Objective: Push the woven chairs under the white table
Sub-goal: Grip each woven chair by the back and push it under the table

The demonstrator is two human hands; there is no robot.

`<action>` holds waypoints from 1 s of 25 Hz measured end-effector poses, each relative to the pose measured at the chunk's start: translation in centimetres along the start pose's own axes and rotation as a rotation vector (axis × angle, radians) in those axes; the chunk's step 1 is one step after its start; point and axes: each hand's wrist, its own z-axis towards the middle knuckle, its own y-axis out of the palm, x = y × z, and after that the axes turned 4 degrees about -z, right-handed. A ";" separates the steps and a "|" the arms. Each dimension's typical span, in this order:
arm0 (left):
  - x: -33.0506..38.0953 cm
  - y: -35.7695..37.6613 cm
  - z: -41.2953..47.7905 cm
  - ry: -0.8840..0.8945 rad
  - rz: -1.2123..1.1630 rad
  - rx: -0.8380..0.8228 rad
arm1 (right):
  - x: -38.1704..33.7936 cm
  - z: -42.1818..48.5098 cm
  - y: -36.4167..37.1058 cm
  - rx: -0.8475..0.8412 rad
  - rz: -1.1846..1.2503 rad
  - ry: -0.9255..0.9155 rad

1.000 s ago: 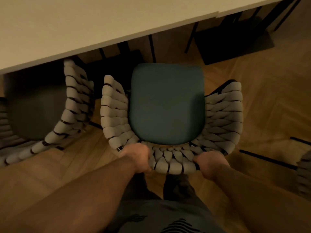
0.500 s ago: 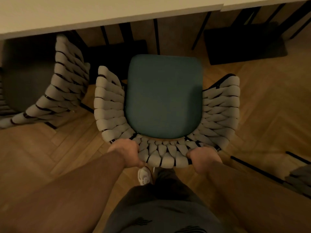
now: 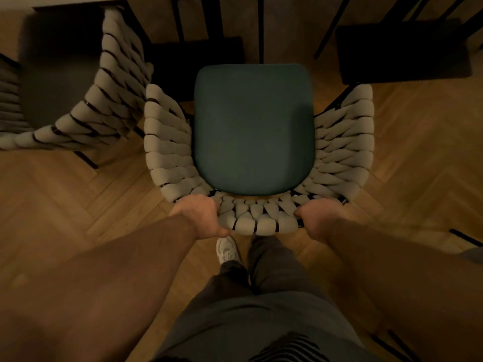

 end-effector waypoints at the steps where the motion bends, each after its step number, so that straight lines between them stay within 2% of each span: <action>1: 0.2 0.0 -0.2 0.010 0.023 0.001 | 0.3 0.2 -0.4 -0.004 -0.005 -0.013; 8: 0.6 -2.6 1.3 -0.023 0.012 0.025 | 3.6 2.5 -4.1 0.090 -0.143 -0.087; 12: -0.9 -2.7 2.3 -0.019 -0.024 0.133 | 4.6 4.7 -6.7 0.103 -0.169 -0.099; 17: -3.4 -3.3 2.9 -0.004 -0.093 0.167 | 3.7 6.2 -9.0 0.058 -0.158 -0.106; 20: -6.1 -3.0 2.9 -0.086 -0.165 0.176 | 3.5 6.5 -9.7 0.013 -0.094 -0.142; 23: -8.3 -2.0 2.2 -0.113 -0.405 0.328 | 2.7 6.5 -10.1 -0.065 0.033 -0.210; 25: -9.4 -1.5 2.2 -0.183 -0.543 0.579 | 1.6 6.7 -10.7 -0.101 0.079 -0.275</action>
